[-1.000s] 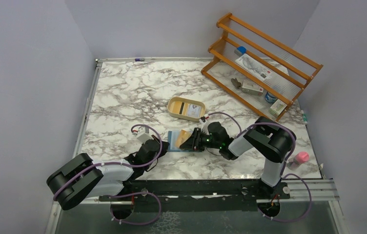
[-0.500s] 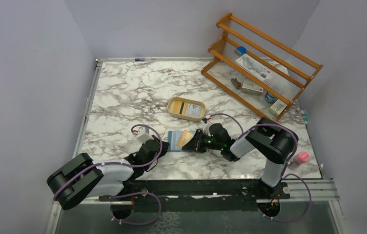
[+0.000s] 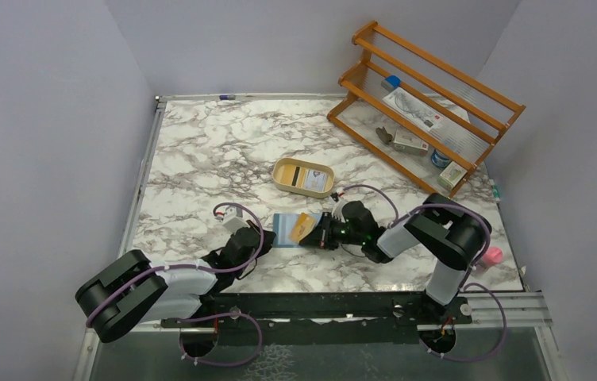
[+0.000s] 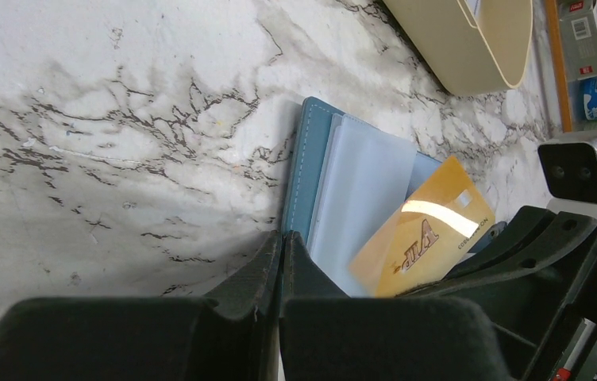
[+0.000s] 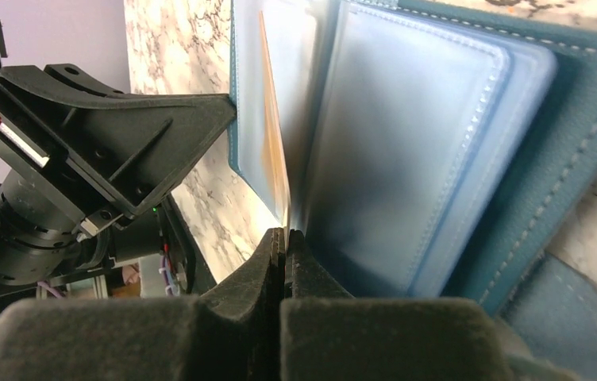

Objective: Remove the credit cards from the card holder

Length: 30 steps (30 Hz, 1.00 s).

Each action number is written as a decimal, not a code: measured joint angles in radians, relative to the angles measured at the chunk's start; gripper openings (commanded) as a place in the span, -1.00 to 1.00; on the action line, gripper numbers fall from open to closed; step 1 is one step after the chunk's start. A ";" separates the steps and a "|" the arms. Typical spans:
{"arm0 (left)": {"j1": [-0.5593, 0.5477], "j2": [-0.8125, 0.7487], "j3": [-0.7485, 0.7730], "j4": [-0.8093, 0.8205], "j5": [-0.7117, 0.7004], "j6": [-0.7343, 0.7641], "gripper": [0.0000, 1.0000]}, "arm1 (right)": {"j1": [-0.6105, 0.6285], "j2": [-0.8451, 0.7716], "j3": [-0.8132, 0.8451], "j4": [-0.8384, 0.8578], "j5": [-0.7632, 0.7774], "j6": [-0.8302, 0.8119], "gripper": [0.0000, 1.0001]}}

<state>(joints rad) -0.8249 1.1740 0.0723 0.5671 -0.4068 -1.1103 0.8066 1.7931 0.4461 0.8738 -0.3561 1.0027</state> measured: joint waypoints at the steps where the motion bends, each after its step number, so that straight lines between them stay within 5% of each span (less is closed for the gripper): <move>1: 0.000 -0.002 0.000 -0.001 0.001 0.000 -1.00 | -0.003 -0.009 -0.003 -0.011 0.000 -0.006 -0.99; 16: 0.000 -0.032 0.000 -0.031 0.023 0.037 -1.00 | -0.042 -0.271 -0.007 -0.372 0.061 -0.131 -0.99; 30: 0.000 -0.039 0.000 -0.034 0.028 0.053 -1.00 | -0.063 -0.413 0.165 -0.666 0.158 -0.325 -0.99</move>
<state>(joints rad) -0.8249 1.1351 0.0719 0.5327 -0.3786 -1.0576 0.7437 1.3804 0.6109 0.2081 -0.1982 0.6781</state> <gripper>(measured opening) 0.005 0.016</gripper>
